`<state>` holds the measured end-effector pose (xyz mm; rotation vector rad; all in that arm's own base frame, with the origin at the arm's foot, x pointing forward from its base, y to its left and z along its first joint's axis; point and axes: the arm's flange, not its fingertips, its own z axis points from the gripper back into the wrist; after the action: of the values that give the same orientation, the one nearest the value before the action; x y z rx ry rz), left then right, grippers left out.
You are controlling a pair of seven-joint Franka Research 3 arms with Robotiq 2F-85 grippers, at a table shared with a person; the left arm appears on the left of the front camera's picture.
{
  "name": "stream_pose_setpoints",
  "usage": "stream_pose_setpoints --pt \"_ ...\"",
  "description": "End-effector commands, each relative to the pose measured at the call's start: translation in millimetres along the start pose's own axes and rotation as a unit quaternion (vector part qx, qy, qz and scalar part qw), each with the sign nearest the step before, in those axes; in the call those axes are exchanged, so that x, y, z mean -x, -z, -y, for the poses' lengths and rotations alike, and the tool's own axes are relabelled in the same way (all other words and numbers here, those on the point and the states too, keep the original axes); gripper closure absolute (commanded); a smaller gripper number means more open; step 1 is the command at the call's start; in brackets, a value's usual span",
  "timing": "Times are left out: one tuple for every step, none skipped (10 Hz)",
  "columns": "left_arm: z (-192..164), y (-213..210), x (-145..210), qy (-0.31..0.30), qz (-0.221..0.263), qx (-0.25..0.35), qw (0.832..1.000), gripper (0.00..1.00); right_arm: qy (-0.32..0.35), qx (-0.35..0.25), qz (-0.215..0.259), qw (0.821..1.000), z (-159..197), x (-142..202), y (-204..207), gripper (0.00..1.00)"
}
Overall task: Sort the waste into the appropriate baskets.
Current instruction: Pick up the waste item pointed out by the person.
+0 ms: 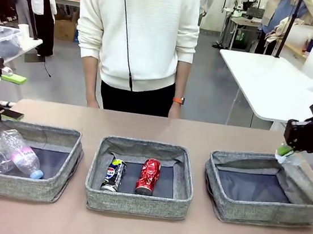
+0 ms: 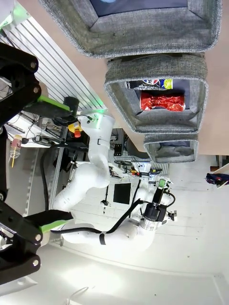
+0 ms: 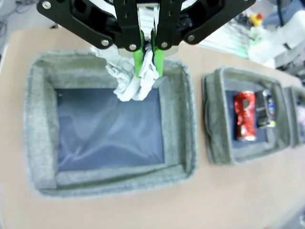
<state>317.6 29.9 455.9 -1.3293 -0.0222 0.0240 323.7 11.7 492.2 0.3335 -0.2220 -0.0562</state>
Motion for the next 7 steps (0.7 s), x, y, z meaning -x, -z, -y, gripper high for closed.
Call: stream_pose_setpoints --pt "1 -1 4 0.003 -0.004 -0.001 1.000 0.00 0.015 0.007 0.012 1.000 11 -19 -16 1.00" --pt "1 -1 4 0.003 -0.004 -0.001 1.000 0.00 0.015 0.007 0.012 1.000 11 -19 -16 1.00" --pt "1 -1 4 0.003 -0.004 -0.001 1.000 0.00 0.015 0.007 0.012 1.000 11 -19 -16 1.00" --pt "1 -1 4 0.003 -0.004 -0.001 1.000 0.00 0.011 0.002 0.010 1.000 7 -10 -11 0.92" --pt "1 -1 4 0.003 -0.004 -0.001 1.000 0.00 0.039 0.075 -0.008 0.996 -10 -5 -10 0.92" --pt "1 -1 4 0.003 -0.004 -0.001 1.000 0.00 0.029 0.098 0.007 0.995 -46 7 -28 0.92" --pt "1 -1 4 0.003 -0.004 -0.001 1.000 0.00 0.041 0.125 0.015 0.991 -96 25 -55 0.92"
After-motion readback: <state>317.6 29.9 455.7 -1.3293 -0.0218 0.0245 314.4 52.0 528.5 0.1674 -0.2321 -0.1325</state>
